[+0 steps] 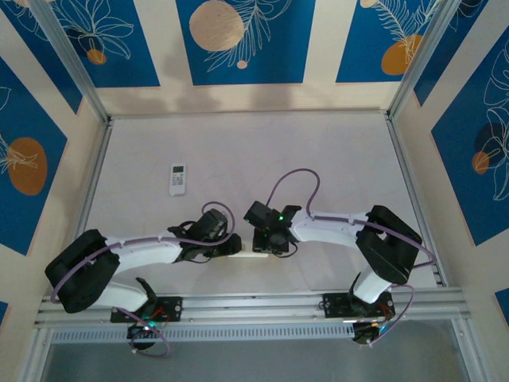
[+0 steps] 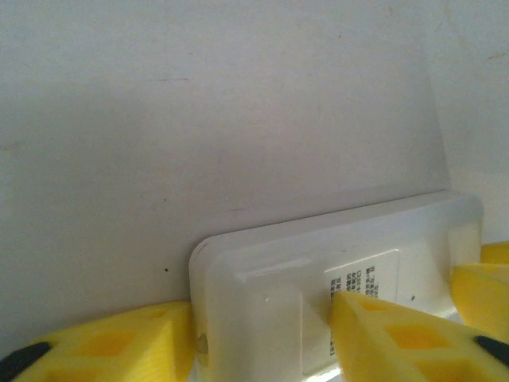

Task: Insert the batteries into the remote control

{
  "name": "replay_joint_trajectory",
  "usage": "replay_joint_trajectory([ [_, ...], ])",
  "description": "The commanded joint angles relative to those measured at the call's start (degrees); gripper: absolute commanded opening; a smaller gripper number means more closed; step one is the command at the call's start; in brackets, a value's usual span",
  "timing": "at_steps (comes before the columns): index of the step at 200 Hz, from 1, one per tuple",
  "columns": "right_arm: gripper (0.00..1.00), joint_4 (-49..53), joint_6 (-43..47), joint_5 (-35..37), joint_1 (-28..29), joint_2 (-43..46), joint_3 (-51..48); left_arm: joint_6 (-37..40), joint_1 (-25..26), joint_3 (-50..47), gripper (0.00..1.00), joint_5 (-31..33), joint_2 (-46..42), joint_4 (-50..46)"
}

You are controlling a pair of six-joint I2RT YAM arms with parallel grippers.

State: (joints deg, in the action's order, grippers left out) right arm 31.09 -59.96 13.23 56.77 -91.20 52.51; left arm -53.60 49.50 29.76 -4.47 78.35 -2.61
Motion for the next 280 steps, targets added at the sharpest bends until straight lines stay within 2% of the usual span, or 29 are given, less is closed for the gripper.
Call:
replay_joint_trajectory([
  [1,0.43,-0.1,9.32,2.51,0.18,8.81,-1.18,2.33,0.9,0.81,0.65,5.33,-0.4,1.36],
  [22,0.58,-3.58,27.85,7.35,0.05,15.05,-3.37,2.98,-0.79,0.81,0.75,8.59,-7.74,-3.52],
  [46,0.7,-11.37,54.34,4.85,0.18,17.72,-7.27,1.17,-4.7,-0.48,0.8,7.78,-17.41,-6.01],
  [71,0.73,-12.57,74.81,-4.34,-1.16,15.62,-9.18,0.21,-8.18,-1.21,0.84,6.87,-26.8,-9.06],
  [93,0.72,-10.77,85.54,-8.89,-1.08,10.96,-8.61,0.53,-10.23,-1.23,0.85,6.05,-32.28,-12.94],
  [138,0.72,-16.72,90.44,-8.24,-0.98,2.7,-7.49,2.82,-11.67,-2.9,0.86,6.22,-36.94,-17.76],
  [140,0.76,-16.8,90.46,-8.16,-1.03,2.39,-7.42,2.87,-11.74,-2.96,0.86,6.11,-36.95,-17.82],
  [142,0.89,-16.91,90.46,-8.19,-1.05,2.07,-7.33,2.93,-11.71,-3.02,0.86,6.07,-36.95,-17.83],
  [145,0.93,-17.0,90.53,-8.14,-1.13,1.59,-7.17,2.97,-11.78,-3.22,0.86,5.86,-36.86,-17.84],
  [168,0.95,-17.16,91.06,-9.07,-1.23,-1.29,-5.96,3.08,-11.83,-3.92,0.86,4.74,-36.51,-17.15],
  [202,0.89,-14.29,92.28,-9.69,-1.26,-4.88,-3.11,3.45,-11.83,-4.53,0.86,4.55,-35.7,-16.08],
  [219,0.79,-10.95,92.4,-11.22,-1.88,-6.73,-0.93,3.42,-11.92,-4.57,0.86,4.06,-35.06,-15.66],
  [239,0.61,-7.83,91.94,-11.76,-2.56,-8.94,1.36,2.79,-11.95,-4.62,0.86,3.31,-34.59,-15.58],
  [247,0.58,-7.39,91.38,-11.27,-2.55,-9.47,1.9,2.34,-11.97,-4.76,0.87,2.92,-34.69,-15.36],
  [280,0.53,-9.1,87.08,-10.42,-2.06,-6.97,2.29,-0.95,-11.9,-6.58,0.86,0.1,-34.59,-13.45],
])
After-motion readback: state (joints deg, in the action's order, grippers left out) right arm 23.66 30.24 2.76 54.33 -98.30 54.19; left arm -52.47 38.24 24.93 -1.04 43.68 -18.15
